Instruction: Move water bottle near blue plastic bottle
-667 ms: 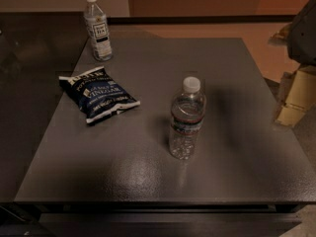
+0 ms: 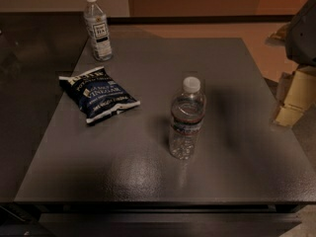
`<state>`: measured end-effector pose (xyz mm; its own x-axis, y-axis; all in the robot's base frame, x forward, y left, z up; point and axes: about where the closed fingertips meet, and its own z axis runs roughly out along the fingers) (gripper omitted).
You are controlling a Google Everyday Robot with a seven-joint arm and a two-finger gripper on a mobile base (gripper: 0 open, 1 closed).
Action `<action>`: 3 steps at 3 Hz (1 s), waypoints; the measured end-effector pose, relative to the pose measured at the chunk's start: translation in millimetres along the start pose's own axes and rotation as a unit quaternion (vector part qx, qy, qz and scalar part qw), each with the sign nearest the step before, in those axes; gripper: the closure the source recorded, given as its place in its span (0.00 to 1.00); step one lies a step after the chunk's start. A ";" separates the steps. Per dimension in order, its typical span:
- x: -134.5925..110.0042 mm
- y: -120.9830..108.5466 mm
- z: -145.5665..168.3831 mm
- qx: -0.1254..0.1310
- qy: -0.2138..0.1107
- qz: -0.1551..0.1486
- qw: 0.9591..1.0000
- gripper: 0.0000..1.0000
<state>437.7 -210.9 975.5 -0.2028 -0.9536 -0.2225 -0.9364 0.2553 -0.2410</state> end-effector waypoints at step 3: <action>-59.7 31.9 28.0 -0.079 -0.141 -0.037 0.986 0.00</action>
Offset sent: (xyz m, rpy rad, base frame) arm -0.0113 0.0694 -0.0265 0.3120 0.0939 0.1877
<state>427.9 -141.4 954.7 -0.0650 -0.8807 -0.4692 -0.9830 0.1374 -0.1219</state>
